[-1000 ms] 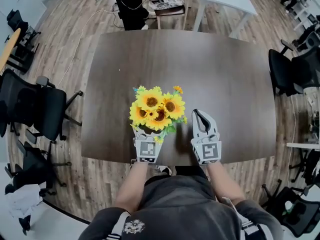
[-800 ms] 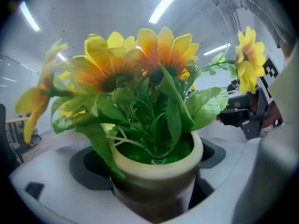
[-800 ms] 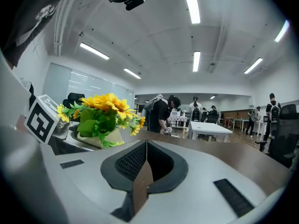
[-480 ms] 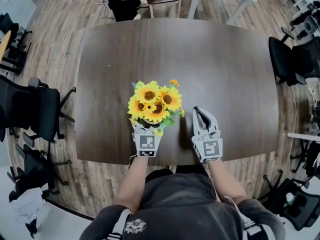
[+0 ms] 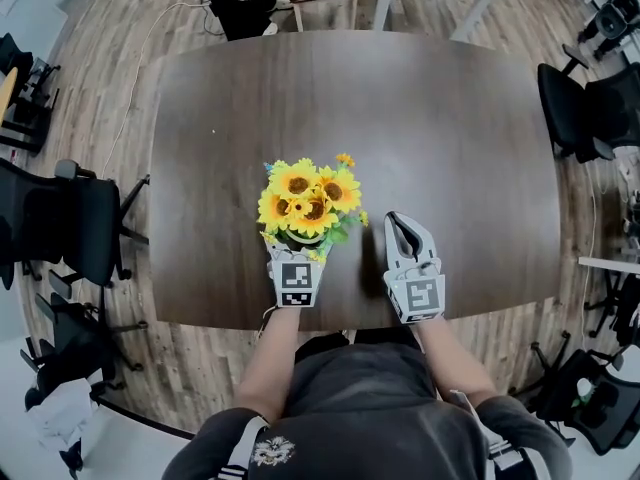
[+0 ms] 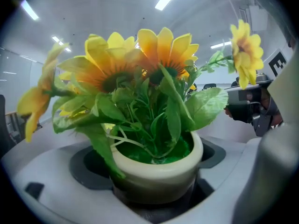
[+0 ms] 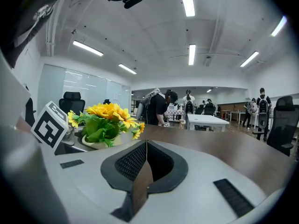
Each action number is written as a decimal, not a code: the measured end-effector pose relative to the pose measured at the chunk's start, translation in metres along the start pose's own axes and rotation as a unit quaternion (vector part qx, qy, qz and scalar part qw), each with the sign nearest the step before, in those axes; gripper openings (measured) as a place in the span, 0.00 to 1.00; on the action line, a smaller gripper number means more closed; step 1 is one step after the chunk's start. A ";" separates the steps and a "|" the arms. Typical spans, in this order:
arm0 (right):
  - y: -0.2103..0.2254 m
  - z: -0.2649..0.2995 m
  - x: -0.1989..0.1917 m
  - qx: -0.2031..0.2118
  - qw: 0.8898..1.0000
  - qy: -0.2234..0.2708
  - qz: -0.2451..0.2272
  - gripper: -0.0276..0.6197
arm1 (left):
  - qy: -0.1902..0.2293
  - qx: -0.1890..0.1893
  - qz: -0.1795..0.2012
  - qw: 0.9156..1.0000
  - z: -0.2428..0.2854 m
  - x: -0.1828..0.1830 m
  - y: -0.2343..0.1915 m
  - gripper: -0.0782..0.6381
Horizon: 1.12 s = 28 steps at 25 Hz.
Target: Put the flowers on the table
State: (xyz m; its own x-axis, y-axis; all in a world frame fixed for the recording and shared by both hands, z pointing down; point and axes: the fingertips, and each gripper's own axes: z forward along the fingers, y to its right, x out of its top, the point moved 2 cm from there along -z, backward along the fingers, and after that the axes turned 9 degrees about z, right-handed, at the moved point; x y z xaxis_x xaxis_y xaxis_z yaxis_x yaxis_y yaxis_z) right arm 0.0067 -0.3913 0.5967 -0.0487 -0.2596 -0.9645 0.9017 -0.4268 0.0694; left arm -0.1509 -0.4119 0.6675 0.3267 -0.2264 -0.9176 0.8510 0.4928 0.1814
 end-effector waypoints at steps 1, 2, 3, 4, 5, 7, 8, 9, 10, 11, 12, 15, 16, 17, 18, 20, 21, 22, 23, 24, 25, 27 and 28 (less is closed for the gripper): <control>0.000 0.000 -0.001 0.000 1.000 0.000 0.000 0.08 | -0.004 -0.001 -0.003 1.000 0.001 -0.001 0.000 0.84; -0.001 0.000 -0.002 -0.001 1.000 0.002 0.003 0.08 | -0.007 -0.003 -0.005 1.000 0.001 -0.002 0.000 0.84; -0.002 0.000 -0.003 -0.002 1.000 0.004 0.006 0.08 | -0.011 -0.005 -0.007 1.000 0.001 -0.003 0.000 0.84; -0.004 0.001 -0.003 -0.002 1.000 0.005 0.009 0.08 | -0.015 -0.007 -0.009 1.000 0.002 -0.005 0.000 0.84; -0.005 0.001 -0.003 -0.001 1.000 0.007 0.011 0.08 | -0.019 -0.010 -0.010 1.000 0.003 -0.006 0.000 0.84; -0.008 0.002 -0.001 0.000 1.000 0.010 0.012 0.08 | -0.029 -0.017 -0.013 0.999 0.004 -0.009 0.001 0.84; -0.009 0.002 0.000 0.001 1.000 0.010 0.013 0.08 | -0.034 -0.020 -0.015 0.999 0.004 -0.010 0.001 0.84; -0.011 0.002 0.000 0.002 1.000 0.009 0.012 0.08 | -0.038 -0.021 -0.017 0.999 0.004 -0.012 0.001 0.84; -0.012 0.002 0.001 0.003 1.000 0.005 0.011 0.08 | -0.042 -0.023 -0.018 0.999 0.004 -0.013 0.002 0.84; -0.013 0.002 0.001 0.004 1.000 0.001 0.011 0.08 | -0.044 -0.024 -0.018 0.999 0.004 -0.014 0.002 0.84; -0.014 0.003 0.001 0.004 1.000 0.000 0.013 0.08 | -0.046 -0.025 -0.017 0.998 0.004 -0.015 0.001 0.84; -0.014 0.003 0.002 0.003 1.000 0.005 0.020 0.08 | -0.053 -0.025 -0.017 0.998 0.004 -0.015 0.001 0.84; -0.014 0.003 0.002 0.003 1.000 0.004 0.021 0.08 | -0.056 -0.025 -0.018 0.998 0.004 -0.015 0.002 0.84; -0.014 0.002 0.001 0.002 1.000 0.006 0.020 0.08 | -0.058 -0.024 -0.020 0.998 0.004 -0.015 0.002 0.85; -0.014 0.002 0.001 0.002 1.000 0.010 0.019 0.08 | -0.059 -0.024 -0.021 0.998 0.004 -0.015 0.003 0.85; -0.015 0.001 0.003 0.005 1.000 0.017 0.019 0.08 | -0.061 -0.023 -0.023 0.998 0.004 -0.015 0.004 0.85; -0.015 0.001 0.005 0.006 1.000 0.018 0.018 0.08 | -0.062 -0.024 -0.022 0.998 0.004 -0.015 0.005 0.84; -0.015 0.000 0.006 0.007 1.000 0.015 0.017 0.08 | -0.062 -0.026 -0.022 0.997 0.003 -0.015 0.006 0.85; -0.015 -0.001 0.007 0.007 1.000 0.011 0.016 0.08 | -0.062 -0.028 -0.022 0.997 0.002 -0.014 0.007 0.85; -0.015 -0.002 0.008 0.007 1.000 0.009 0.017 0.08 | -0.062 -0.029 -0.023 0.997 0.000 -0.014 0.009 0.85; -0.015 -0.003 0.008 0.006 1.000 0.009 0.018 0.08 | -0.061 -0.028 -0.024 0.997 -0.002 -0.014 0.010 0.85; -0.015 -0.006 0.009 0.002 1.000 0.015 0.020 0.08 | -0.059 -0.025 -0.029 0.998 -0.009 -0.015 0.012 0.85; -0.015 -0.008 0.010 0.000 1.000 0.018 0.020 0.08 | -0.058 -0.023 -0.030 0.998 -0.013 -0.015 0.013 0.85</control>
State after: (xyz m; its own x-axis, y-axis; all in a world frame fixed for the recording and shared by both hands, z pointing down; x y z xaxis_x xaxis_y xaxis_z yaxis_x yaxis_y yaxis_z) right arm -0.0044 -0.3807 0.5842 0.0035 -0.2453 -0.9695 0.9027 -0.4164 0.1086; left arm -0.1500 -0.3908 0.6790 0.3241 -0.3507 -0.8786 0.8516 0.5127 0.1095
